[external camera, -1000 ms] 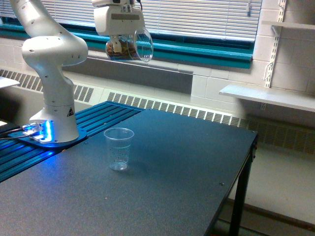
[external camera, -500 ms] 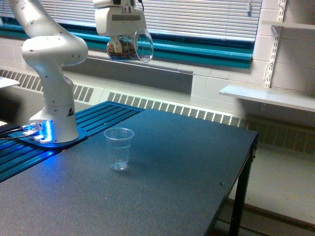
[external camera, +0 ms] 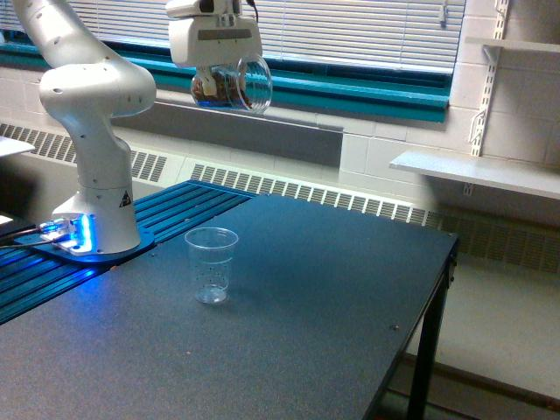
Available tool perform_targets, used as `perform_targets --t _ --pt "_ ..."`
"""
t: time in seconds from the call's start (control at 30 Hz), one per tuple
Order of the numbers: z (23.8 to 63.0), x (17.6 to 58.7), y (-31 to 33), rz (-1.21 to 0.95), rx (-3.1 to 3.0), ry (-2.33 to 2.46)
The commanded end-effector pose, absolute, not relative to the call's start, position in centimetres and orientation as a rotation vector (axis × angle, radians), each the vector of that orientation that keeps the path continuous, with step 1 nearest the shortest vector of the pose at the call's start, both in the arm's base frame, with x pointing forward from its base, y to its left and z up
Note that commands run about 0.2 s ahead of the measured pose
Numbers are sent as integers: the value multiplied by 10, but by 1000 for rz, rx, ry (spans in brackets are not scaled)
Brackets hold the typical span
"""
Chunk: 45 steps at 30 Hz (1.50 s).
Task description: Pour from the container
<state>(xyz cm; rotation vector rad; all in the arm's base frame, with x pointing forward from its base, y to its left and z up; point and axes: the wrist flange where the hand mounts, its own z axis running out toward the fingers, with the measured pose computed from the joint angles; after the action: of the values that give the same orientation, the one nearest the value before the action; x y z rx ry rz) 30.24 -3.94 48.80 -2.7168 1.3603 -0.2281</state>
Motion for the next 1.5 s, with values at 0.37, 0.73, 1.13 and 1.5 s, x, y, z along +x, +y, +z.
perform_targets --t 0.37,0.73,1.13,1.5 --pt "487 292 -30 -195 -2650 1483" --pt "481 286 -43 -184 -2602 1578" --pt "477 277 -54 -116 -2557 1628" --pt "473 270 -57 -61 -2522 1668"
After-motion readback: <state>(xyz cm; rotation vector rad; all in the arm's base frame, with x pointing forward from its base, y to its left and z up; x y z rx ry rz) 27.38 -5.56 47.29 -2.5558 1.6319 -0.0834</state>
